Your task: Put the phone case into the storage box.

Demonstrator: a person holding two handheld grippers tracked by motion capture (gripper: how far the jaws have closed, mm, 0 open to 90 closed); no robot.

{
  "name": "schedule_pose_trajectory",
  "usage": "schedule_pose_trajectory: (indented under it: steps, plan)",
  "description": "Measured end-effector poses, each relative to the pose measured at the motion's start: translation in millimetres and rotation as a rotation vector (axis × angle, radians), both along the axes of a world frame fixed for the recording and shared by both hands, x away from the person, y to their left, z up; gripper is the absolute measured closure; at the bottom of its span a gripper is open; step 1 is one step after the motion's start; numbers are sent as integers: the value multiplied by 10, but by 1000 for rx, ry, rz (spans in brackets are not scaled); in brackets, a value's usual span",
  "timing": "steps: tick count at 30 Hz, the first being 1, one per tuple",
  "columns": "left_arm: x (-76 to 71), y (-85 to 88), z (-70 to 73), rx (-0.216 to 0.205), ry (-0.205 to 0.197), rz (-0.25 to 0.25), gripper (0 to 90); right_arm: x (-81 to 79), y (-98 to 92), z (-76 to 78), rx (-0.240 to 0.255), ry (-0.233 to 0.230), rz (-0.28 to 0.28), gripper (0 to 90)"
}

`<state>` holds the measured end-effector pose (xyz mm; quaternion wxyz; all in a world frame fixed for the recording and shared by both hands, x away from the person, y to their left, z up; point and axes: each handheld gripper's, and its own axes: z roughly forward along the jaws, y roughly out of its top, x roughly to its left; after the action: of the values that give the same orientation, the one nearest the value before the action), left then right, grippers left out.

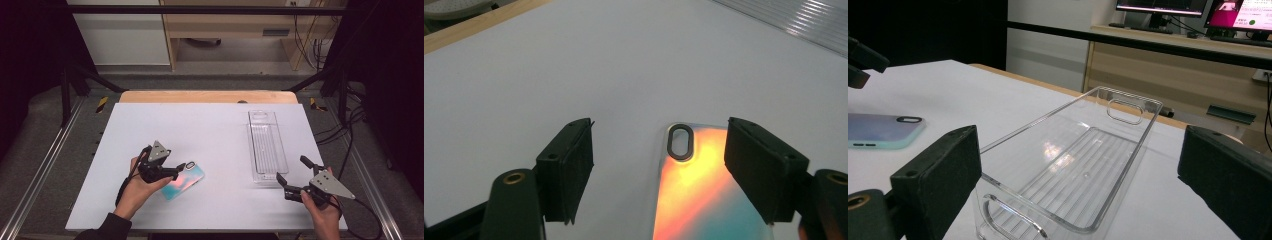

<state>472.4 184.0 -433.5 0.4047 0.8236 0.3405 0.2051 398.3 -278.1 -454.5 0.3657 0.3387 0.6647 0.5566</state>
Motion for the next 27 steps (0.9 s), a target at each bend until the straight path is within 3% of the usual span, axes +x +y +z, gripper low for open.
schedule_pose_trajectory:
  steps: [17, 27]
  plan:
    - [1, 51, -51, -7, 17, -23, 170, -1, 2, -1, 1, 2, 0, 42]
    - [-9, 51, -107, 15, 68, -69, 110, 0, 1, 0, -1, -1, 1, 42]
